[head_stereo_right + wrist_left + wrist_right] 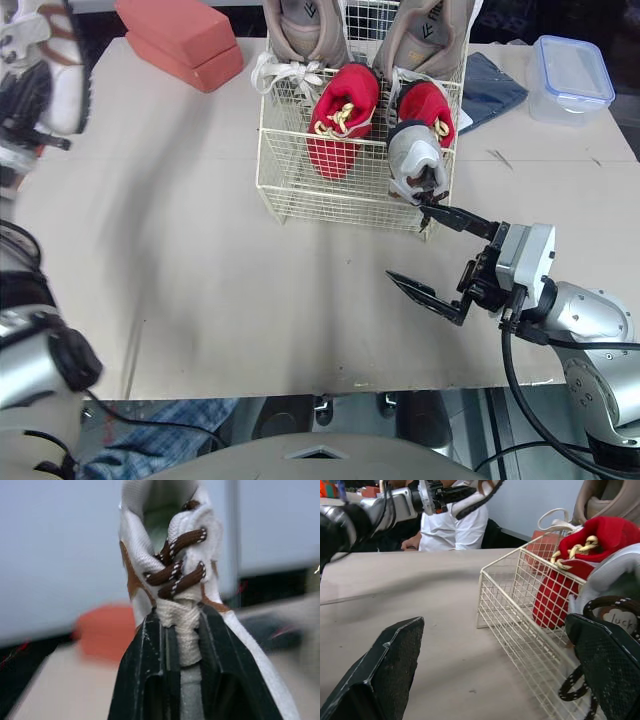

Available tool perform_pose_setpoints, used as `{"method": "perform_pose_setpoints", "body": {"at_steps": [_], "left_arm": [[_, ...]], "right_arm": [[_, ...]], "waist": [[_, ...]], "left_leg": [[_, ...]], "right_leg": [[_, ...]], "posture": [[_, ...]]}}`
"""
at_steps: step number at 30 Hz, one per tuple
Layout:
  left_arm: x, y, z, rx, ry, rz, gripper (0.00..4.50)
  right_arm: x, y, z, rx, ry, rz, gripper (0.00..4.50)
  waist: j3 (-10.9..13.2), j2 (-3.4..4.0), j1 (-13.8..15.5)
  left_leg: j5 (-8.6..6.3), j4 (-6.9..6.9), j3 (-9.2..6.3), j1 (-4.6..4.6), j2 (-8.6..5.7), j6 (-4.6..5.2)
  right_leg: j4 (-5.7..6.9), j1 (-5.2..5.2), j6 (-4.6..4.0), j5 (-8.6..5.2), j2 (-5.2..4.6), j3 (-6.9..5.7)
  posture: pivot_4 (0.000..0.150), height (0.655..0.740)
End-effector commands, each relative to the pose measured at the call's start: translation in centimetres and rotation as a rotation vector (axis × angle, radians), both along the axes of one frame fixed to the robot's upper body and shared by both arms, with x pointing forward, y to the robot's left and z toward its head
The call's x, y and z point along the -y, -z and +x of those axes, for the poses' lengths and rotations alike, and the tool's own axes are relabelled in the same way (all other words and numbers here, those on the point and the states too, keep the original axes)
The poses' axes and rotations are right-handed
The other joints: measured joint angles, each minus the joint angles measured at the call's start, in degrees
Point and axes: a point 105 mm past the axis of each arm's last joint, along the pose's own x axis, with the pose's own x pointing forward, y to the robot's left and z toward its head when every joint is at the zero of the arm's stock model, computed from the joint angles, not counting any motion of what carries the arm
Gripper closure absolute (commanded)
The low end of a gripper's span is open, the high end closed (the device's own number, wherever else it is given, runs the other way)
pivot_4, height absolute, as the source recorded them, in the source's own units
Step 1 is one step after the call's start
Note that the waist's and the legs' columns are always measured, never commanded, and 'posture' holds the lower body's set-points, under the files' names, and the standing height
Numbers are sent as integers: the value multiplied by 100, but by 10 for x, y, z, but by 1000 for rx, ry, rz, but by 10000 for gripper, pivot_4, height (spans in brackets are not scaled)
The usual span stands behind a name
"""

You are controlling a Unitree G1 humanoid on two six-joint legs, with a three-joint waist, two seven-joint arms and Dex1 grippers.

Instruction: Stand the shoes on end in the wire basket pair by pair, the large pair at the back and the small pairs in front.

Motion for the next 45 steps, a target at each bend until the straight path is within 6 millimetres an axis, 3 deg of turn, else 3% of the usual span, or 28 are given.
{"method": "perform_pose_setpoints", "body": {"at_steps": [1,2,6,13,21,30,32,34,37,39,41,45], "left_arm": [[51,-39,-30,186,109,-27,42877],[59,-42,-33,199,133,-65,42877],[125,-43,-47,194,375,-87,42877],[189,-24,-63,129,601,-6,42877],[232,2,-80,140,709,164,42877],[253,20,-91,234,736,346,42877],[255,22,-91,243,733,354,42877],[255,23,-90,245,728,362,32572],[254,25,-88,227,739,372,20817],[252,24,-89,228,736,363,10223],[248,20,-90,214,751,308,376],[231,4,-94,126,855,169,376]], "right_arm": [[2,-12,0,37,-3,17,0],[2,-13,1,37,-3,24,0],[-4,-27,3,34,-11,99,0],[-25,-47,18,-98,30,265,0],[-49,-60,28,-292,41,438,0],[-54,-68,27,-367,11,507,0],[-52,-70,28,-366,20,514,5243],[-50,-69,29,-364,30,517,13435],[-49,-68,29,-363,35,520,26428],[-48,-68,28,-357,38,521,37142],[-45,-70,28,-344,37,519,44686],[-39,-73,25,-311,9,489,44686]], "waist": [[1,-1,2],[1,-1,3],[0,0,4],[-1,4,-11],[-2,6,11],[-3,11,7],[-3,12,6],[-3,13,6],[-3,14,6],[-2,15,6],[-2,16,6],[0,18,3]], "left_leg": [[0,0,-1,1,0,0],[0,2,-2,2,0,0],[0,1,-8,14,0,-1],[2,1,-6,16,-2,-3],[2,2,-6,9,-5,-3],[-1,1,-8,7,-6,1],[-1,0,-8,6,-6,2],[-1,0,-8,6,-5,3],[-4,0,-8,6,-4,7],[-6,-1,-9,6,-3,10],[-5,-2,-9,5,-2,9],[-5,-3,-11,6,0,8]], "right_leg": [[0,1,0,0,3,0],[3,2,0,0,7,-2],[4,14,0,0,10,-3],[4,13,-1,0,31,3],[-1,12,-3,0,33,1],[-3,9,-2,0,36,-1],[-3,9,-2,0,36,-1],[-4,9,-2,0,36,0],[-4,9,-2,0,36,-1],[-5,9,-2,0,36,-1],[-6,8,-2,0,36,-1],[-7,8,-1,-1,35,-1]], "posture": [[1500,6860],[1500,6860],[1500,6860],[1500,6860],[1500,6860],[1500,6860],[1500,6860],[1500,6860],[1500,6860],[1500,6860],[1500,6860],[1500,6860]]}}
